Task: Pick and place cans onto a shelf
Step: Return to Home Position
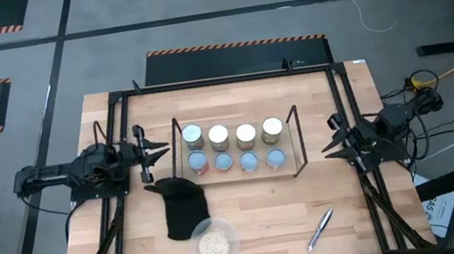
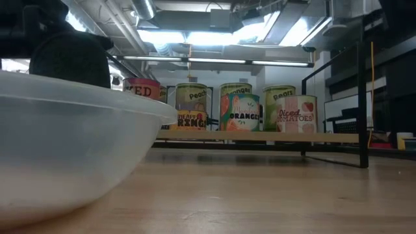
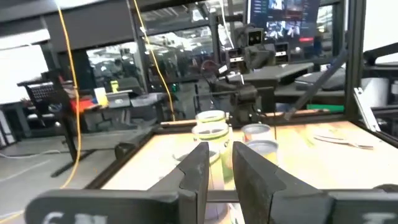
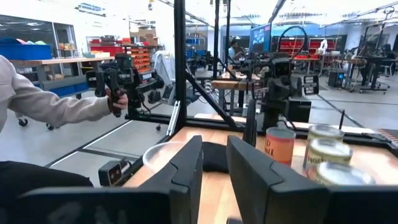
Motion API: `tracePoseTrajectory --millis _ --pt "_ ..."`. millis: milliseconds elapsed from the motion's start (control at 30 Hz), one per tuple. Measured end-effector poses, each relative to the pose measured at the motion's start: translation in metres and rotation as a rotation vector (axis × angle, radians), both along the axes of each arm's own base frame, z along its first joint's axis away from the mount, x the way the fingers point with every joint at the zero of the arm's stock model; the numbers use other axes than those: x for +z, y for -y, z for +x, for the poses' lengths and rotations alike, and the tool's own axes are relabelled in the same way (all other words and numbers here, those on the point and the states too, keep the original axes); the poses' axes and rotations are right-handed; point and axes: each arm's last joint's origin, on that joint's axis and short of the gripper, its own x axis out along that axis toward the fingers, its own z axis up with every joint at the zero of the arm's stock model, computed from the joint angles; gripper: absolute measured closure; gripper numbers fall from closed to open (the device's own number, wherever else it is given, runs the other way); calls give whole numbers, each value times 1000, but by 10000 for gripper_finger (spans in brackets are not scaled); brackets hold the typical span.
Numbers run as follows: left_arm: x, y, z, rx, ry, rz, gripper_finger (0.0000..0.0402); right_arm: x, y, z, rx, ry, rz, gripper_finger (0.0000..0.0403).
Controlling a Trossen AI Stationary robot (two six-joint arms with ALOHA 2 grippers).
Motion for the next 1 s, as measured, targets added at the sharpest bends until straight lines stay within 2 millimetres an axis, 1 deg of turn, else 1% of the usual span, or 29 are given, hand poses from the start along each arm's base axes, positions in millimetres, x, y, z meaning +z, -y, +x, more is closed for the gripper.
tracePoseTrajectory --millis 100,333,533,700,867,1000 --pt "-1 -2 0 -30 -5 -7 338 -12 -1 2 -3 12 3 324" --pt "-4 -3 0 -153 -44 -18 337 -30 -3 9 -17 -21 -12 324" --pt "-11 -5 1 -142 -111 -63 337 -45 -3 13 -35 -60 -26 324" --pt "-11 -6 1 -138 -112 -64 337 -57 -1 16 -73 -85 -35 324" --pt "-11 -5 1 -141 -113 -66 337 -56 2 18 -122 -49 -54 324" --pt "-11 -5 1 -145 -112 -83 337 -56 8 20 -227 -46 -71 324"
